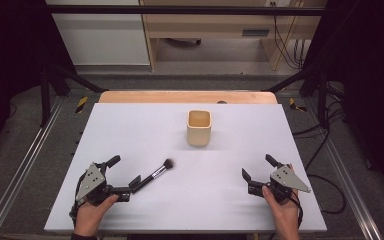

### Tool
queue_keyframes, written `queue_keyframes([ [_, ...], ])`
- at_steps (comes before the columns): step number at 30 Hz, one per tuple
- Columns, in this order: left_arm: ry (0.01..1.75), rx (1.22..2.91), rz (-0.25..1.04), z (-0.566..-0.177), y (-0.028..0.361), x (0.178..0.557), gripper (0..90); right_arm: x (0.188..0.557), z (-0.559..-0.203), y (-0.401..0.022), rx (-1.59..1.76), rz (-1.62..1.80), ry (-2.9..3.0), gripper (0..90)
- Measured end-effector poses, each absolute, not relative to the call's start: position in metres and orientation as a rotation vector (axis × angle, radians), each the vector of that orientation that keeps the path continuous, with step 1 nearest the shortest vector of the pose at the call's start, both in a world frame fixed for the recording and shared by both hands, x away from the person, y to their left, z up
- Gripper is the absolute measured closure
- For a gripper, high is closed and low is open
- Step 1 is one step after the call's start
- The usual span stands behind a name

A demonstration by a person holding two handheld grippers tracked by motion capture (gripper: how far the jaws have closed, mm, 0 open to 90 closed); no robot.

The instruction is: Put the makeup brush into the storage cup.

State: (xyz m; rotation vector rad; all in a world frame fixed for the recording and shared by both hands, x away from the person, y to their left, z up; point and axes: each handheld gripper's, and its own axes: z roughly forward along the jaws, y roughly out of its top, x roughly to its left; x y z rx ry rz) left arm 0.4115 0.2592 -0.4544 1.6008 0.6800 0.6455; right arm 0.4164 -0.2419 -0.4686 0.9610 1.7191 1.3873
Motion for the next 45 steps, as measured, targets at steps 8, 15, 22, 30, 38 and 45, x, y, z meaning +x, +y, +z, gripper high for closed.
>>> queue_keyframes([
  [8,0.679,1.647,0.640,-0.452,0.254,0.411,2.2,0.410,-0.470,-0.242,0.961,1.389,1.692,5.7],
  [15,0.669,1.740,0.620,-0.441,0.238,0.414,2.4,0.409,-0.471,-0.243,0.961,1.382,1.681,5.3],
  [22,0.644,1.925,0.557,-0.427,0.217,0.413,2.8,0.409,-0.471,-0.244,0.948,1.345,1.688,5.0],
  [30,0.630,2.085,0.477,-0.414,0.201,0.423,3.3,0.407,-0.470,-0.246,0.954,1.354,1.681,5.0],
  [38,0.610,2.229,0.457,-0.413,0.190,0.436,3.2,0.408,-0.470,-0.248,0.965,1.352,1.677,4.8],
  [45,0.626,2.267,0.420,-0.412,0.186,0.444,3.3,0.407,-0.470,-0.249,0.972,1.355,1.670,4.7],
])
